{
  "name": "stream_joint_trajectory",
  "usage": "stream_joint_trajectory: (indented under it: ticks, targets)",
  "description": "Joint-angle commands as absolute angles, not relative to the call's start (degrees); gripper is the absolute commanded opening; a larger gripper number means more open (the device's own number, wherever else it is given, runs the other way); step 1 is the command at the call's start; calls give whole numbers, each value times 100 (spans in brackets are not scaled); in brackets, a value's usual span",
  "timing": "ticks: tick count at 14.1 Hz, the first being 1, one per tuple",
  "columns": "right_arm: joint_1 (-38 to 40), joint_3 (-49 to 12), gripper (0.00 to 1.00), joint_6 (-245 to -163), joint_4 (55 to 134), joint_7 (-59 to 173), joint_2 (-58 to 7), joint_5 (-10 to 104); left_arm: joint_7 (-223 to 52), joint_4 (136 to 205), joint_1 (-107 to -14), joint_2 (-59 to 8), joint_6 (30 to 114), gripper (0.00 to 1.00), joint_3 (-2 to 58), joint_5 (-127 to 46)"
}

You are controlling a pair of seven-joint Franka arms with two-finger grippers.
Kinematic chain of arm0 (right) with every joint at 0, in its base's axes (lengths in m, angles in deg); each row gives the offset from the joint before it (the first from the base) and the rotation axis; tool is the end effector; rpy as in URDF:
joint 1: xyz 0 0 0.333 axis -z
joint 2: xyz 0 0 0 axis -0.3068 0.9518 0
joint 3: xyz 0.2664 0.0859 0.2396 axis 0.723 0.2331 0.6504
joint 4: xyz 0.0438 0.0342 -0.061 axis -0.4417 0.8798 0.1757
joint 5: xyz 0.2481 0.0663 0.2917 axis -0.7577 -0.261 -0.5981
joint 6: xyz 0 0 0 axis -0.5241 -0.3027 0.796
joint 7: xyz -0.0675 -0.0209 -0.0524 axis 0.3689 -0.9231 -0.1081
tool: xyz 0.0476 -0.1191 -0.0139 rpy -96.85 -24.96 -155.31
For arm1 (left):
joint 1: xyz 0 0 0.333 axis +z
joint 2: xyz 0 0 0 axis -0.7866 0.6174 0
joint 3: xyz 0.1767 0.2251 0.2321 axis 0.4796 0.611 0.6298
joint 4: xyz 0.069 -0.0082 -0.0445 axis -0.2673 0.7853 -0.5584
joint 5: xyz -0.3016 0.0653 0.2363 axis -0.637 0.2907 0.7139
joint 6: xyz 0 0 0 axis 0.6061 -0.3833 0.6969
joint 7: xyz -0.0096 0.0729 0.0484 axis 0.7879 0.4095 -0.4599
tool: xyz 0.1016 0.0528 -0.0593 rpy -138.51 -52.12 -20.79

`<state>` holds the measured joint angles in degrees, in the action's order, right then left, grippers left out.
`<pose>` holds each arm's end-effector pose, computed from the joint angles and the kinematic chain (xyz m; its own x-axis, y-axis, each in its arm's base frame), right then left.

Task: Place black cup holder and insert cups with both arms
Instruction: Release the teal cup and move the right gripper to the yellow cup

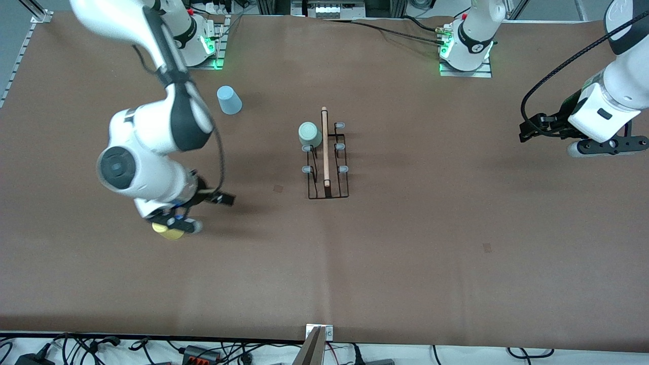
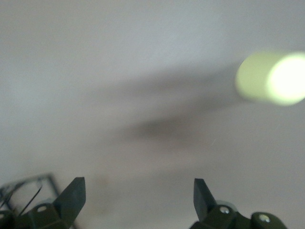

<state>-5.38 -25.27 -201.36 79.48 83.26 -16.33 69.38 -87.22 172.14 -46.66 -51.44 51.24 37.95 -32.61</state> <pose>0.7021 0.1921 0.3734 0.9659 -0.2418 -0.0925 -0.2498 -0.9642 -0.0886 0.5447 -0.0292 0.5790 0.9920 0.0969 -0.0807 0.0977 -0.9952 0.0057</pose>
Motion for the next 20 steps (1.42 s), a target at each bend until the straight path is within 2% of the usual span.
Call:
stream_joint_trajectory:
  ticks: [1,5,16,17,18,19,20]
  targets:
    - [-148,-2480,100,-20653,7877,7549,-1244,7217,-8566,17195,-4634,-5211,5026,100,3787,-3375]
    - [318,-2489,100,-20866,7877,6263,-901,7448,-8566,17204,-4634,-5211,5025,100,3787,-3418]
    - [600,-2498,100,-20866,7877,5348,-531,7474,-8566,17204,-4625,-5211,4990,100,3796,-3418]
    - [609,-2498,91,-20857,7877,5339,-531,7474,-8566,17204,-4625,-5211,4990,100,3796,-3418]
    - [609,-2498,64,-20857,7877,5348,-522,7474,-8566,17204,-4625,-5211,4990,100,3796,-3418]
    - [609,-2498,47,-20831,7877,5348,-522,7474,-8566,17195,-4625,-5211,4990,100,3796,-3418]
    - [609,-2498,36,-20804,7877,5339,-531,7474,-8566,17204,-4625,-5202,4990,100,3796,-3418]
